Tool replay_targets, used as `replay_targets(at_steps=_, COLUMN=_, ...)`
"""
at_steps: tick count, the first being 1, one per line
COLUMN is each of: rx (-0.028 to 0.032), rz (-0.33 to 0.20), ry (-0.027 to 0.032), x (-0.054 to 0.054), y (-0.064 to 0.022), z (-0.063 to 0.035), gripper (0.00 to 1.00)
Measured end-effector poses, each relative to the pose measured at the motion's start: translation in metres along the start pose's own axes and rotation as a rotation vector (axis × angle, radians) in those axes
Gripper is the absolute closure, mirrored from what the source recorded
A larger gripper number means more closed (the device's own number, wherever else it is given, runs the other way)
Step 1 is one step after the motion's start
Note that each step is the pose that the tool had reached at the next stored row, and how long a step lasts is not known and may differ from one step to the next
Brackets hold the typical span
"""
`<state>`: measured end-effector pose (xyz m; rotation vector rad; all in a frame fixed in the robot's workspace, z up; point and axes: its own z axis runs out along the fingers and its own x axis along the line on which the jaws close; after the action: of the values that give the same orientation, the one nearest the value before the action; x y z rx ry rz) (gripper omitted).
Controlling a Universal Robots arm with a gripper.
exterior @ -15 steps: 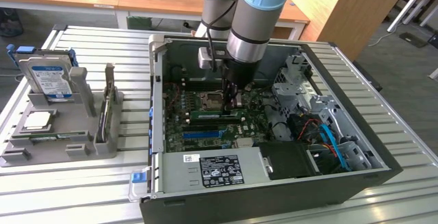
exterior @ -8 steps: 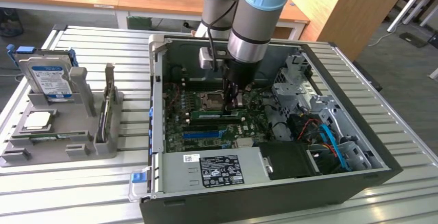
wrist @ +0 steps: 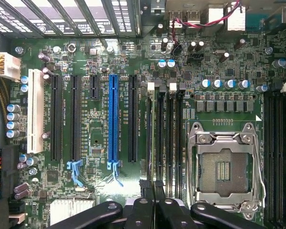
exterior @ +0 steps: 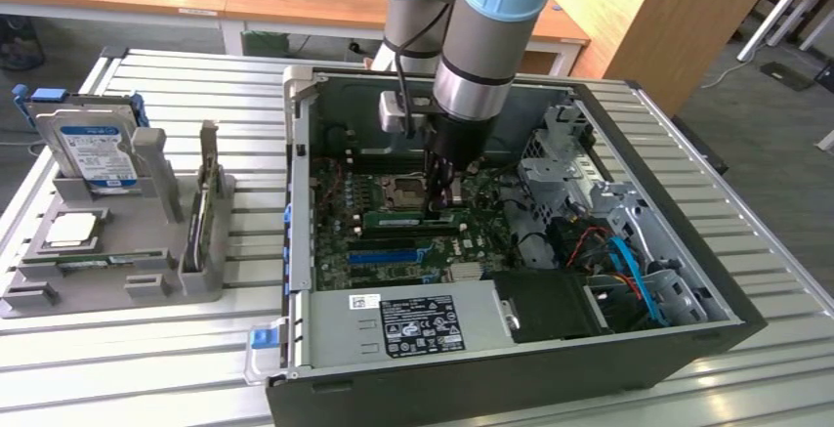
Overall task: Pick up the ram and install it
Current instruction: 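Insert the ram into the slot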
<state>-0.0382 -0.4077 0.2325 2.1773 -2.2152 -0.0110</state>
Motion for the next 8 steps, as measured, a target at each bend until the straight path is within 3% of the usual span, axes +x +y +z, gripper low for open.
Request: replay_targets(at_steps=8, rx=0.0, rz=0.0, ry=0.0, x=0.0, y=0.0, z=0.0015, gripper=0.88)
